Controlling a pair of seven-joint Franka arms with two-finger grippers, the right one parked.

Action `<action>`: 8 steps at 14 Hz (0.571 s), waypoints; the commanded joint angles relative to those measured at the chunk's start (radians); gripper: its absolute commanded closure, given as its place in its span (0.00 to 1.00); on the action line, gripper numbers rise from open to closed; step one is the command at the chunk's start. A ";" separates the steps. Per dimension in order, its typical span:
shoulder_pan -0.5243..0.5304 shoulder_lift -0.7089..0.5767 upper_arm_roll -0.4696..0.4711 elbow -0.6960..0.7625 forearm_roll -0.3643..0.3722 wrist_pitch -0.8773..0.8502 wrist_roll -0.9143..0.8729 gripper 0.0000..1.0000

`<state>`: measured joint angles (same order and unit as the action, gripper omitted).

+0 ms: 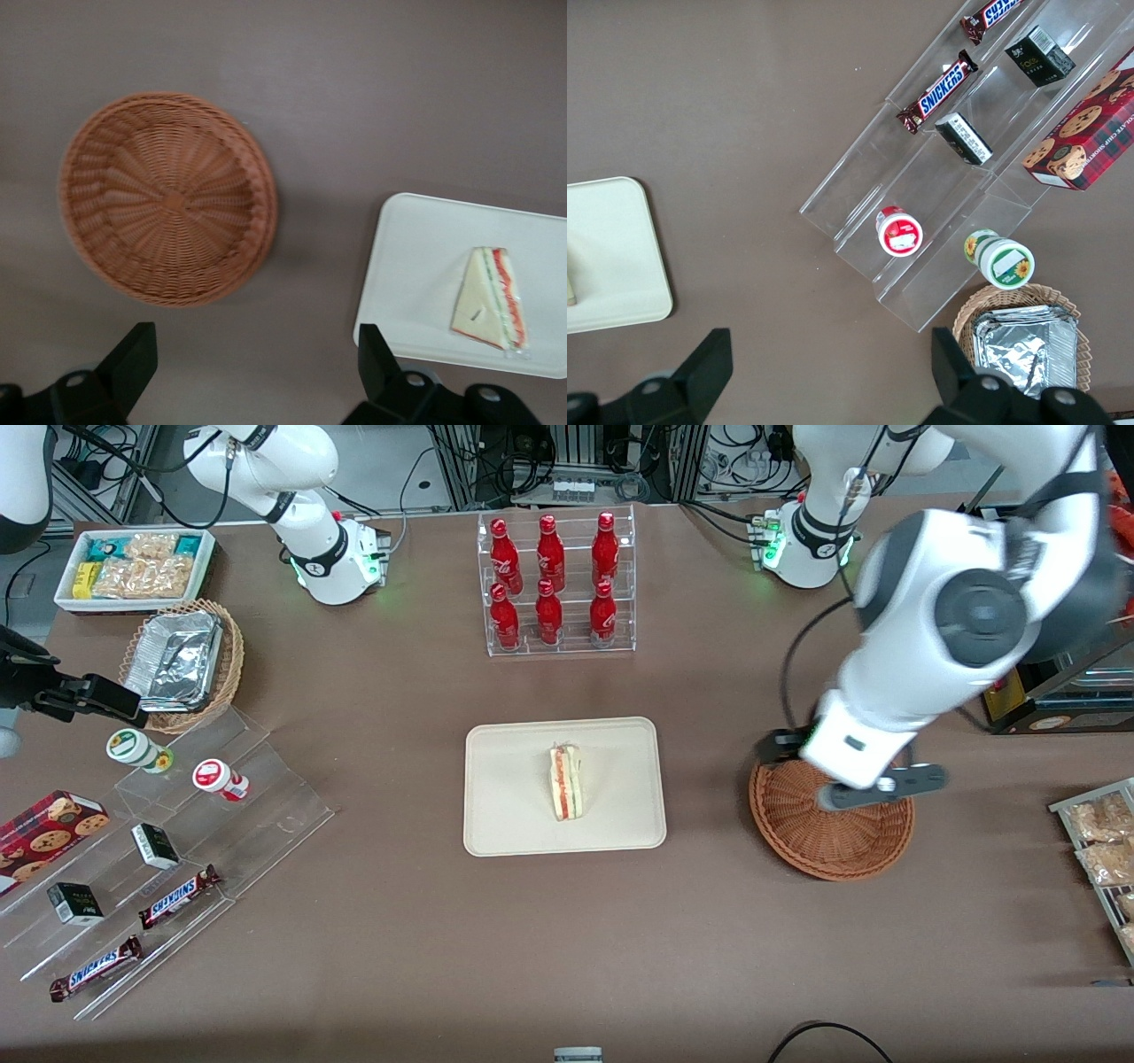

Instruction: Place sandwich from basket to tray

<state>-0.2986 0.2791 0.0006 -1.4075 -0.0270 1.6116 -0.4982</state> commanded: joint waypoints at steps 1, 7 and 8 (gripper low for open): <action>0.085 -0.075 0.002 -0.030 0.002 -0.047 0.105 0.00; 0.259 -0.236 0.002 -0.146 0.006 -0.062 0.315 0.00; 0.259 -0.251 0.002 -0.160 0.006 -0.062 0.331 0.00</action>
<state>-0.0430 0.0959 0.0132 -1.4894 -0.0258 1.5385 -0.2050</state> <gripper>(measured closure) 0.000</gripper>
